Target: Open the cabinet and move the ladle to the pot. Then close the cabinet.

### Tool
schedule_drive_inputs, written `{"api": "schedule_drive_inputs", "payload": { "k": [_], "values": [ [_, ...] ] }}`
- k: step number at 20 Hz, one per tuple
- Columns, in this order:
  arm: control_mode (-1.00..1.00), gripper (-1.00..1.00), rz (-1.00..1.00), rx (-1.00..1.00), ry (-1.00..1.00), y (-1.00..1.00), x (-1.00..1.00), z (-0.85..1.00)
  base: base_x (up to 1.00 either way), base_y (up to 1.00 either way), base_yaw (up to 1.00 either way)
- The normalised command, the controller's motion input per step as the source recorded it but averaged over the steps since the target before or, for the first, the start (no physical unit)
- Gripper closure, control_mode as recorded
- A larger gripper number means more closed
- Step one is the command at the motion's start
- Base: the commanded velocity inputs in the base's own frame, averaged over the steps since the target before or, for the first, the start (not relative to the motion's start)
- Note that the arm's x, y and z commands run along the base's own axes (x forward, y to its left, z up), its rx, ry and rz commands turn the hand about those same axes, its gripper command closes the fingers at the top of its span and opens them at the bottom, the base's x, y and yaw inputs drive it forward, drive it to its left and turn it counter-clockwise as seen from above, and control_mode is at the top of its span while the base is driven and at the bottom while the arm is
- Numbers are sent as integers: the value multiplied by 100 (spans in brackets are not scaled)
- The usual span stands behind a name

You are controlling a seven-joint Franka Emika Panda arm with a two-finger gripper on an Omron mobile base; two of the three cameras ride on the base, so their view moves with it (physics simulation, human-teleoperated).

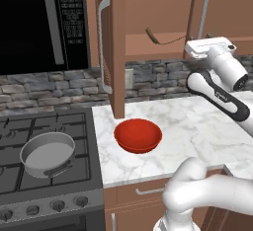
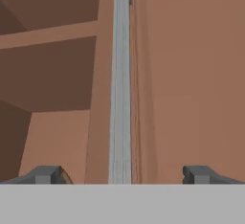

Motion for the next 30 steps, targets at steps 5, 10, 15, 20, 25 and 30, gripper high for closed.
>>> {"api": "schedule_drive_inputs", "payload": {
  "k": [5, 10, 15, 20, 25, 30],
  "values": [
    [-100, -100, 0, 13, 9, -18, 42, 0, 0, 0, 0],
    [-100, -100, 0, 13, 4, -15, 26, 0, 0, 0, 0],
    [-100, 100, 0, 8, 0, 0, 13, 0, 0, 0, 0],
    [-100, 100, 0, 5, 0, 0, 14, -3, 0, 0, 0],
    [-100, 100, 0, 2, 0, -29, 3, -7, 0, 0, 0],
    [-100, 100, 0, 2, 0, -86, 0, 0, 0, 0, 0]
  ]
}}
